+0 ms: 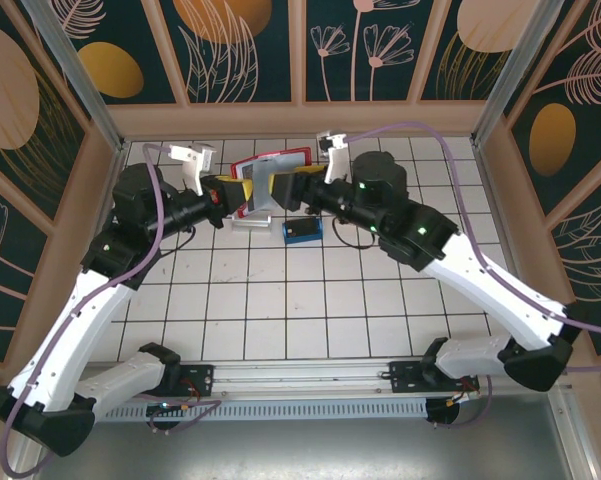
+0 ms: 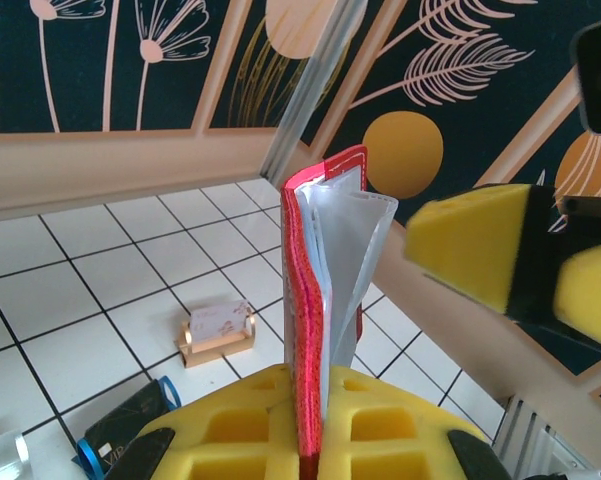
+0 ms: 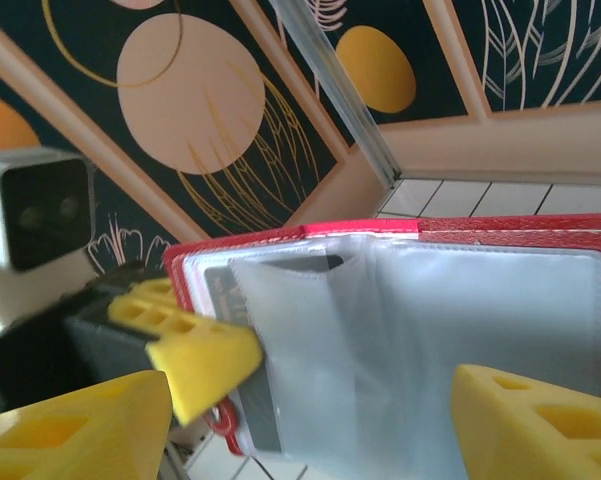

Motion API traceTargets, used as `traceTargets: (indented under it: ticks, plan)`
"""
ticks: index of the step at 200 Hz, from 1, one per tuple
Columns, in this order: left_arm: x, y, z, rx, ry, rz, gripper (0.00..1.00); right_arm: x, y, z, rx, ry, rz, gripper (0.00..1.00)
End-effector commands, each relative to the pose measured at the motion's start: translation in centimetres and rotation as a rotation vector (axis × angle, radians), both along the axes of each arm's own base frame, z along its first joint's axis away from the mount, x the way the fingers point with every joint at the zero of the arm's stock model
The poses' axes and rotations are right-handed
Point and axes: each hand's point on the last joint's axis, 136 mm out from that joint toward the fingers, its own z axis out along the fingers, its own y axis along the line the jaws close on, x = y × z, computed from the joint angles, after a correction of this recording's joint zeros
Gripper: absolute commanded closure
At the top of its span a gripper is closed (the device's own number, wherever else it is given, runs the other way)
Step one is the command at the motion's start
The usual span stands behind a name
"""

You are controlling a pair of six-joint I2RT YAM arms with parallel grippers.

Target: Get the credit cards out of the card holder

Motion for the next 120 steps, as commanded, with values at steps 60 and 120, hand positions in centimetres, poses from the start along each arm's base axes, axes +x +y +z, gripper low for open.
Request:
traceTargets:
  ticks: [60, 120]
  plan:
    - [1.1, 0.3, -0.2, 0.049, -0.036, 0.037, 1.0, 4.1, 2.9, 1.3, 0.093, 0.178, -0.178, 0.25]
    - [0.8, 0.7, 0.5, 0.037, -0.051, 0.053, 1.0, 4.8, 2.4, -2.5, -0.07, 0.189, -0.288, 0.31]
